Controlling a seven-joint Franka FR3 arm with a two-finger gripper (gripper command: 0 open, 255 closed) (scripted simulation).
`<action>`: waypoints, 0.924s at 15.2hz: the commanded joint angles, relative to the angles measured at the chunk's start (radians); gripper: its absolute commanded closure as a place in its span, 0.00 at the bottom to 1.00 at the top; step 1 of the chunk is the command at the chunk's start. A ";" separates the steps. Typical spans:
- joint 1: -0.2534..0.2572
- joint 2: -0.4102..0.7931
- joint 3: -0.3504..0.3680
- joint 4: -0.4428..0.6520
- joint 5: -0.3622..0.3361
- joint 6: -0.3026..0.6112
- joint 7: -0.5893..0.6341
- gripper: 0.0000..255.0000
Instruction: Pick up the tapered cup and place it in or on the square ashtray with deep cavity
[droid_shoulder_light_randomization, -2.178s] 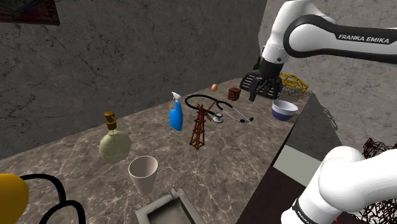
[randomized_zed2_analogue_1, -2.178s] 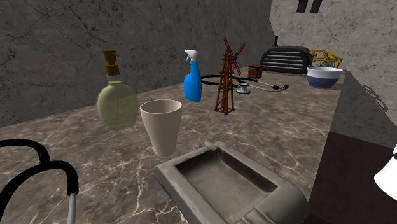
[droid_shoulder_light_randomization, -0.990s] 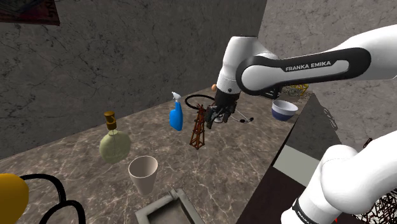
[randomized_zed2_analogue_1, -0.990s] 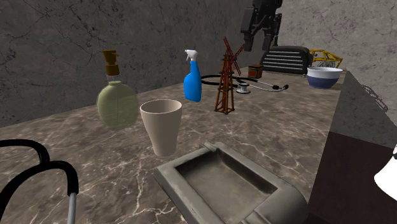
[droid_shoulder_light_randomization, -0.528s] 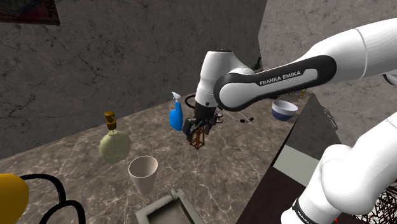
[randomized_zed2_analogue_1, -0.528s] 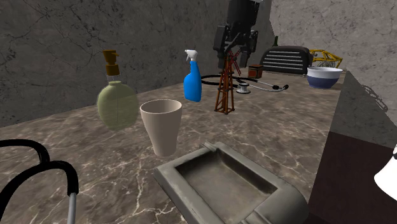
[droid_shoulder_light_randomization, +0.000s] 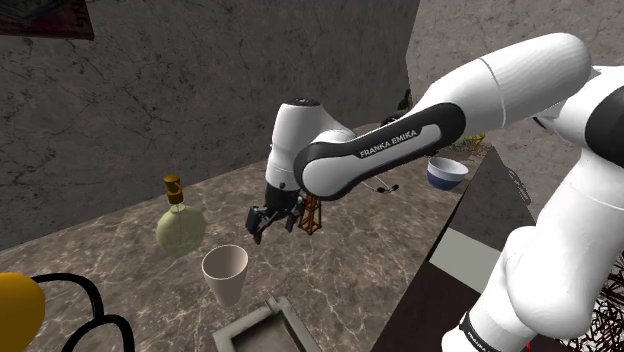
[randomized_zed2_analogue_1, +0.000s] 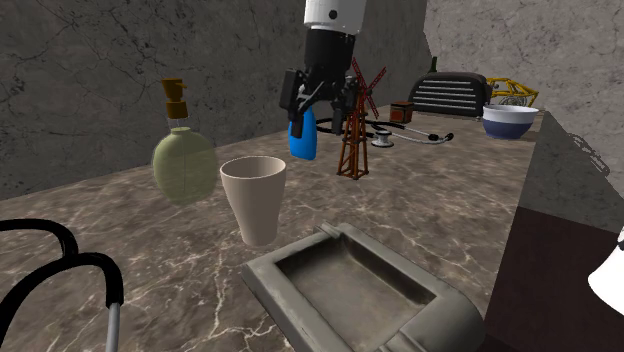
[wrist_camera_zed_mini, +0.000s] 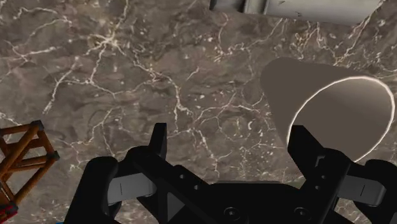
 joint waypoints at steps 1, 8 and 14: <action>0.014 0.060 0.014 0.047 -0.016 0.017 0.034 0.00; 0.054 0.213 0.027 0.138 -0.071 0.081 0.109 0.00; 0.062 0.258 0.022 0.130 -0.092 0.131 0.123 0.00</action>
